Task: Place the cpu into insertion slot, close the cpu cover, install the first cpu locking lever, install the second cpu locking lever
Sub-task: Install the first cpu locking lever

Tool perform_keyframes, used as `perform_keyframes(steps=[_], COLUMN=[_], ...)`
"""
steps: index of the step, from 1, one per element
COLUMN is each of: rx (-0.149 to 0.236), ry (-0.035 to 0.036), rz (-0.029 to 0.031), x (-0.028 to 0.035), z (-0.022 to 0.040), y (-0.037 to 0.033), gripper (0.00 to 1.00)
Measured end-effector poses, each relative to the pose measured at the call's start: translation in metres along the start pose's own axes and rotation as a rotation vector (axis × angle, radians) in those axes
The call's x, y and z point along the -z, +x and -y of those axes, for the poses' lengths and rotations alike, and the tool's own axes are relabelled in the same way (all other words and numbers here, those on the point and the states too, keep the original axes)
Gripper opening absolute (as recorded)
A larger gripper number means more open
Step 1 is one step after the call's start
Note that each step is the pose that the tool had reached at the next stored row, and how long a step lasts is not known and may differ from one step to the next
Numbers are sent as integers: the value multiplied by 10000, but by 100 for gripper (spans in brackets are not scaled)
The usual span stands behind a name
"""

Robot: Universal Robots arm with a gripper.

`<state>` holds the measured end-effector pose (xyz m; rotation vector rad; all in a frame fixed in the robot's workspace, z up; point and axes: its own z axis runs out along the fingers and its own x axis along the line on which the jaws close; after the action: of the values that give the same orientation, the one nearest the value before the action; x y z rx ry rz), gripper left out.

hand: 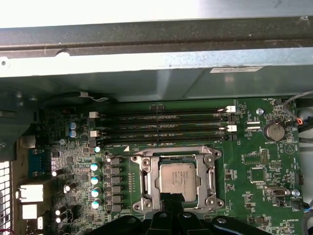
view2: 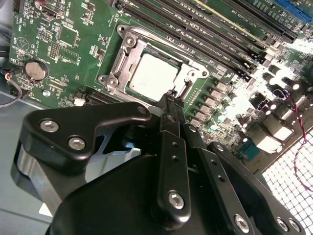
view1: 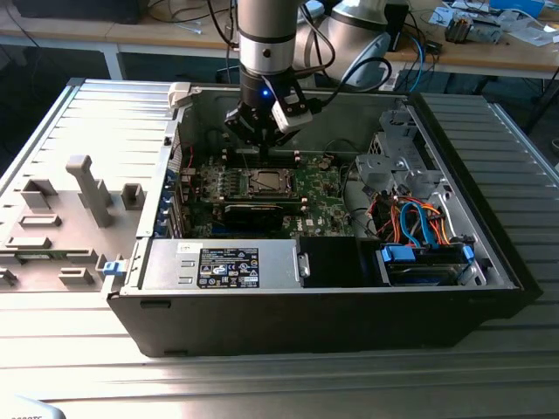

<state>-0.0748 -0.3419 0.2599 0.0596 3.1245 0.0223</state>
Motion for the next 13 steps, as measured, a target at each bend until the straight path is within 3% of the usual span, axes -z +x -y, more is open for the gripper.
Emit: perform_keyframes(steps=[13], rx=[0], ry=[0], rz=[2], x=[1], z=[2], y=[61], gripper=[11])
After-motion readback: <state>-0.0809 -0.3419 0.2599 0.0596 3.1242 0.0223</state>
